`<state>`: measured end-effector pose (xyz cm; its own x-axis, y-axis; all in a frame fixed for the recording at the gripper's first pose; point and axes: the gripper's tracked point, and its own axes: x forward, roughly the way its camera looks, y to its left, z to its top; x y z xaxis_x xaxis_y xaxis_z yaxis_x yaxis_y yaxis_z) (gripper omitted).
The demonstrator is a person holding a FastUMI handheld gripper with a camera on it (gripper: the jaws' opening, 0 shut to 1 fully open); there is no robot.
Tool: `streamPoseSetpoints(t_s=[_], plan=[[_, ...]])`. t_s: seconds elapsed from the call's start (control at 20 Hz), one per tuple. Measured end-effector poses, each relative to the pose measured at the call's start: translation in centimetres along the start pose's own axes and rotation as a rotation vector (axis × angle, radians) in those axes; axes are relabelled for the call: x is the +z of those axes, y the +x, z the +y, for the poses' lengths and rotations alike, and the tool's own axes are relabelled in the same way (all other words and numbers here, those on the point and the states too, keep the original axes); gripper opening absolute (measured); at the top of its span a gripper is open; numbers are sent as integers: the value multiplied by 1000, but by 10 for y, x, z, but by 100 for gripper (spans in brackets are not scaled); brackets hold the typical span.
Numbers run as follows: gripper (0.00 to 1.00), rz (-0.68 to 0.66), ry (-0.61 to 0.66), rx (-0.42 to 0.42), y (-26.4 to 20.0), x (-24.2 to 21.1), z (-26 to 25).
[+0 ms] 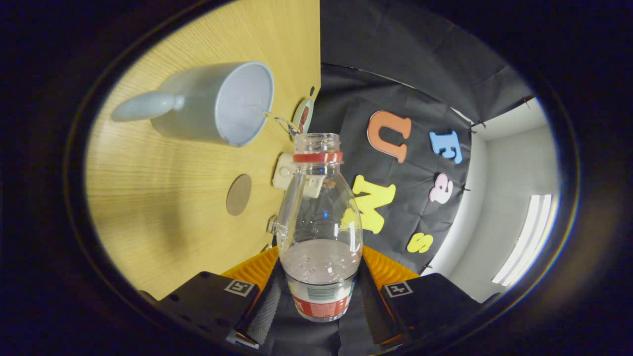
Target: Take the bottle from table, then pour the juice into the cup, finally place the bottle on the coaster
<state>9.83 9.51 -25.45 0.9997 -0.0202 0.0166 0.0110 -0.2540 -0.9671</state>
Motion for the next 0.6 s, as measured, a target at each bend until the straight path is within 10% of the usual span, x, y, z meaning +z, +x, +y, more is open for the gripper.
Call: streamPoseSetpoints(t_s=[0.6], plan=[[80, -4, -49, -40, 1, -3, -20]])
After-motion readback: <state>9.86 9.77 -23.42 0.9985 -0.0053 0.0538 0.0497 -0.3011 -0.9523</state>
